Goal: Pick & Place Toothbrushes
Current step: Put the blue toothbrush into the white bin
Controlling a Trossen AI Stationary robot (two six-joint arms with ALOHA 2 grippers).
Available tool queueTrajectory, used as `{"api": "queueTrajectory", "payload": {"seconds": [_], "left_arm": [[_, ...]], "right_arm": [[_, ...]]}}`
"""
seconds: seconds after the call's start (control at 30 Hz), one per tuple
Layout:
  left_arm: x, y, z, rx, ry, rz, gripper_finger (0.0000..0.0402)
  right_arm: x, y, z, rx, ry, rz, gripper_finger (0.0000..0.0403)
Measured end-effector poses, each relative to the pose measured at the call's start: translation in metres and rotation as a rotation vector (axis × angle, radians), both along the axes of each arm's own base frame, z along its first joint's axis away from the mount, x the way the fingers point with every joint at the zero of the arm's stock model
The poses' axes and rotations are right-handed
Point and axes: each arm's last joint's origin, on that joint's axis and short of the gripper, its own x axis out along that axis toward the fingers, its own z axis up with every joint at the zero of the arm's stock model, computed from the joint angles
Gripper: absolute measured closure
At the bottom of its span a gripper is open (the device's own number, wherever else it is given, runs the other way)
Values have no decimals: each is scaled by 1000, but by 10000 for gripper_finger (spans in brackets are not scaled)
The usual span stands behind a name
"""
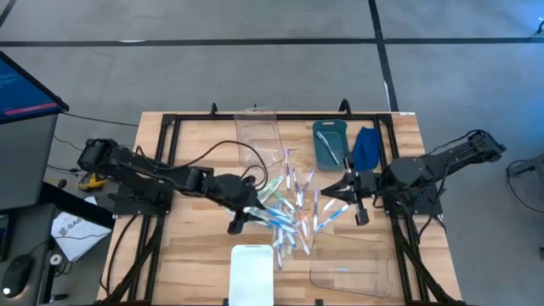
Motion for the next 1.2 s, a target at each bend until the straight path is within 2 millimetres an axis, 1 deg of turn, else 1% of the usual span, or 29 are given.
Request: {"api": "queueTrajectory", "payload": {"seconds": [0.2, 0.33, 0.6, 0.87, 1.03, 1.1, 1.2], "left_arm": [[-13, 2, -23, -3, 158, 31, 238], [-20, 3, -38, 5, 205, 34, 238], [-28, 3, -56, 84, 221, 89, 238], [-39, -3, -75, 87, 226, 71, 238], [-36, -6, -87, 74, 185, 51, 238], [-30, -8, -95, 73, 176, 40, 238], [-23, -10, -112, 106, 202, 8, 238]], "right_arm": [[5, -5, -3, -31, 19, -30, 387], [5, -8, -4, -33, 29, -47, 387], [6, -9, -5, -32, 42, -51, 389], [6, -9, -7, -37, 54, -51, 386], [7, -13, -7, -37, 56, -68, 389], [8, -14, -7, -36, 57, -78, 389], [12, -17, -12, -41, 73, -98, 388]]}}
